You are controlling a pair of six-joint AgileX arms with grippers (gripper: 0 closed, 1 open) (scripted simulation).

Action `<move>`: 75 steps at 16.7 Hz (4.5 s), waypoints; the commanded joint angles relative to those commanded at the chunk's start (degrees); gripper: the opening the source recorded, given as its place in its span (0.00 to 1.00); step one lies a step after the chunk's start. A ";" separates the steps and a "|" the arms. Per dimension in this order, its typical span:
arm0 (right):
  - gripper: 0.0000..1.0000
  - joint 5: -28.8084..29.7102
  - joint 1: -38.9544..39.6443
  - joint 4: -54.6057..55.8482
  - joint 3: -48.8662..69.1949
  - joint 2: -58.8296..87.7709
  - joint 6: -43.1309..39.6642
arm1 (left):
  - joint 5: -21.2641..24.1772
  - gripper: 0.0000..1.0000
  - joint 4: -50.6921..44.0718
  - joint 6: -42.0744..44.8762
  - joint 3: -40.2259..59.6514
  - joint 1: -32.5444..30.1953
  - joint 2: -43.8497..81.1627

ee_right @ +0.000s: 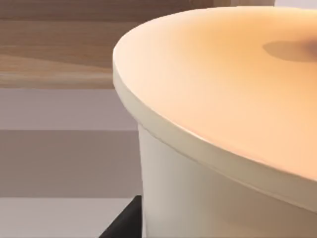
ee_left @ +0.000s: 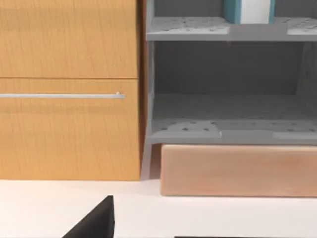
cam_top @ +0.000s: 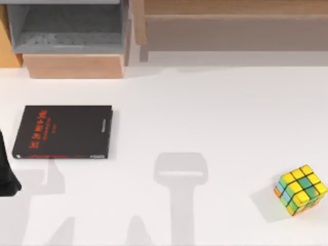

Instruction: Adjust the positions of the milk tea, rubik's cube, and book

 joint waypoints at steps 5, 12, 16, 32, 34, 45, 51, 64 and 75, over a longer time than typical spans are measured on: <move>0.00 0.08 -0.20 1.35 -0.08 0.98 0.06 | 0.00 1.00 0.00 0.00 0.00 0.00 0.00; 0.00 0.08 0.00 6.75 -1.12 5.65 -0.04 | 0.00 1.00 0.00 0.00 0.00 0.00 0.00; 0.08 0.08 0.00 6.75 -1.12 5.65 -0.04 | 0.00 1.00 0.00 0.00 0.00 0.00 0.00; 1.00 0.08 0.00 6.75 -1.12 5.65 -0.04 | 0.00 1.00 0.00 0.00 0.00 0.00 0.00; 1.00 0.08 0.00 6.75 -1.12 5.65 -0.04 | 0.00 1.00 0.00 0.00 0.00 0.00 0.00; 1.00 -3.16 -3.31 8.87 -6.74 2.48 -0.67 | 0.00 1.00 0.00 0.00 0.00 0.00 0.00; 1.00 -3.70 -3.63 5.23 -6.93 -0.98 -0.78 | 0.00 1.00 0.00 0.00 0.00 0.00 0.00; 1.00 -5.23 -5.53 -4.47 -7.16 -9.87 -0.97 | 0.00 1.00 0.00 0.00 0.00 0.00 0.00; 1.00 4.99 -2.42 -45.92 -5.56 -18.45 2.83 | 0.00 1.00 0.00 0.00 0.00 0.00 0.00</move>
